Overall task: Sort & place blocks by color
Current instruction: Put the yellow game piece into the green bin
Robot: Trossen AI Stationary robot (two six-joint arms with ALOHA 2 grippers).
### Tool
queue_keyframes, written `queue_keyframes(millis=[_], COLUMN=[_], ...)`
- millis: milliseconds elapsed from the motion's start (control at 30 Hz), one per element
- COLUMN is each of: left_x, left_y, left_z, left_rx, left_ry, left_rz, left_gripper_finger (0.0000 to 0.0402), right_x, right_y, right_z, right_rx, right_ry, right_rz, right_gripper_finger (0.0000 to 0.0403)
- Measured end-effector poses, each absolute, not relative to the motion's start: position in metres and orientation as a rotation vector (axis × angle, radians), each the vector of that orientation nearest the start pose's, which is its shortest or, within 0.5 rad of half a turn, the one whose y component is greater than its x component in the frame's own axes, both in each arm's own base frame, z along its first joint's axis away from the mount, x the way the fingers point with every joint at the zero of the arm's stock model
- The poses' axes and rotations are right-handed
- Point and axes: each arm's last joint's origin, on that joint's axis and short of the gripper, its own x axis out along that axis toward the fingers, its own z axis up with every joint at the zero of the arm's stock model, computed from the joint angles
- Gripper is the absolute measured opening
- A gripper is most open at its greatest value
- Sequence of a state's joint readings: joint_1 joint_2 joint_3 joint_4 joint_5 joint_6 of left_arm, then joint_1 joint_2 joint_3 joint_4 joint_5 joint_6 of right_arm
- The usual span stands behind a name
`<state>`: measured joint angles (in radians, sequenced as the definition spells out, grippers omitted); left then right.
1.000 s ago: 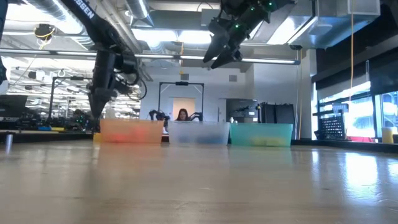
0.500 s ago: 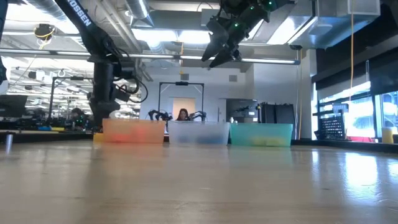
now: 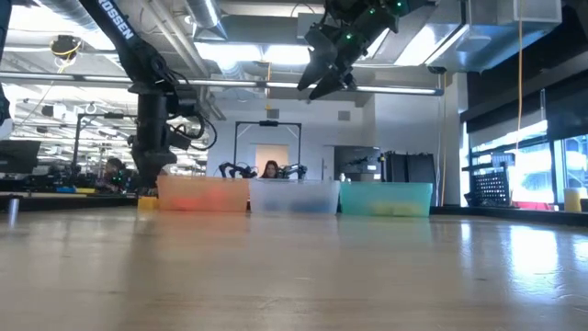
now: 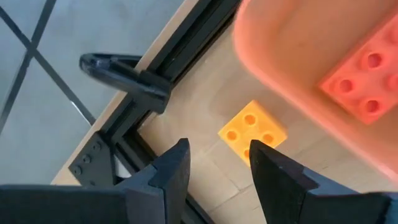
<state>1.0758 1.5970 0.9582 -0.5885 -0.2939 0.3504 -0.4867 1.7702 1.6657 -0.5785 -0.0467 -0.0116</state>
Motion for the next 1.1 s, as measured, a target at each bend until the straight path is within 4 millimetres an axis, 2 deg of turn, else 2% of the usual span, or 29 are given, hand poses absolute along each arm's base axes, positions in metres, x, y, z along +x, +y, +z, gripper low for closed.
queue_keyframes(millis=[267,467,667,800,1100], left_x=[0.124,0.129,0.131,0.129,0.130], left_y=[0.252,0.253,0.253,0.254,0.257], left_z=[0.162,0.163,0.163,0.162,0.150], left_rx=[-0.275,-0.232,-0.179,-0.172,-0.183], left_ry=[1.409,1.382,1.386,1.393,1.432], left_rz=[0.876,0.889,0.793,0.794,0.743], left_gripper_finger=[0.0157,0.0157,0.0157,0.0157,0.0157], right_x=[0.352,0.352,0.352,0.352,0.352], right_y=[-0.185,-0.185,-0.185,-0.185,-0.185], right_z=[0.335,0.336,0.336,0.336,0.335], right_rx=[0.170,0.145,0.146,0.146,0.145], right_ry=[0.666,0.669,0.669,0.669,0.670], right_rz=[-0.419,-0.410,-0.412,-0.412,-0.411], right_gripper_finger=[0.0283,0.0283,0.0283,0.0283,0.0283])
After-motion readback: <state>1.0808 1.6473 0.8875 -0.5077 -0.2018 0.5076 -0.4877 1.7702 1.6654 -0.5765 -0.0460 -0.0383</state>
